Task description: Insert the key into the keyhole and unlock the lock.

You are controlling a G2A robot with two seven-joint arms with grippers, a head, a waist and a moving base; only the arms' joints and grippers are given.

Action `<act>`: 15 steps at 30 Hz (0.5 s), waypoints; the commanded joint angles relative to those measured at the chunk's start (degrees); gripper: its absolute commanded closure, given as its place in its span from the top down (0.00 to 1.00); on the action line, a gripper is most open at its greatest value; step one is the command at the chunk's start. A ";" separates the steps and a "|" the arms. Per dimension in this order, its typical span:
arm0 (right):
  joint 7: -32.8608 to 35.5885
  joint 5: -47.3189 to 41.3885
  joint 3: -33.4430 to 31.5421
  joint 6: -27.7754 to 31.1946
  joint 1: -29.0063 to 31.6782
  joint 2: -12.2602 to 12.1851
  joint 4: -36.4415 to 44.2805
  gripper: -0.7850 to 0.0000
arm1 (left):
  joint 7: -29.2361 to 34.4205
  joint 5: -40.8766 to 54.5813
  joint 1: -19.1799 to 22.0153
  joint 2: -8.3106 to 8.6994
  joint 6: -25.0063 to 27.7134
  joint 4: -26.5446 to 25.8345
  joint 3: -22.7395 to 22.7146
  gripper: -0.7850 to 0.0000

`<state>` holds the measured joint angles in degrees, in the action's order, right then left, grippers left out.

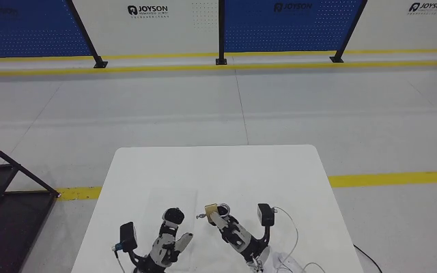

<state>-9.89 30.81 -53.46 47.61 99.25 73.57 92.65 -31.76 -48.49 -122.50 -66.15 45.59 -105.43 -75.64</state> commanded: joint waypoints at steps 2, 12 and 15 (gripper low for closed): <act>0.08 0.08 -0.05 -0.03 0.05 -0.02 0.08 0.00 | 0.64 0.93 -0.13 0.04 0.16 -0.07 -0.03 1.00; 1.05 -0.89 0.14 -1.00 -0.11 -0.06 0.37 0.00 | 1.99 1.30 0.14 0.05 0.32 0.05 0.43 1.00; 1.85 -1.99 -0.08 -0.81 -0.22 -0.19 0.44 0.00 | 5.47 1.24 1.50 0.36 1.96 0.83 -0.20 1.00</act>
<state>-8.30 29.04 -53.45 46.70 99.06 73.43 93.07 -27.43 -46.90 -121.47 -65.89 47.22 -104.92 -75.35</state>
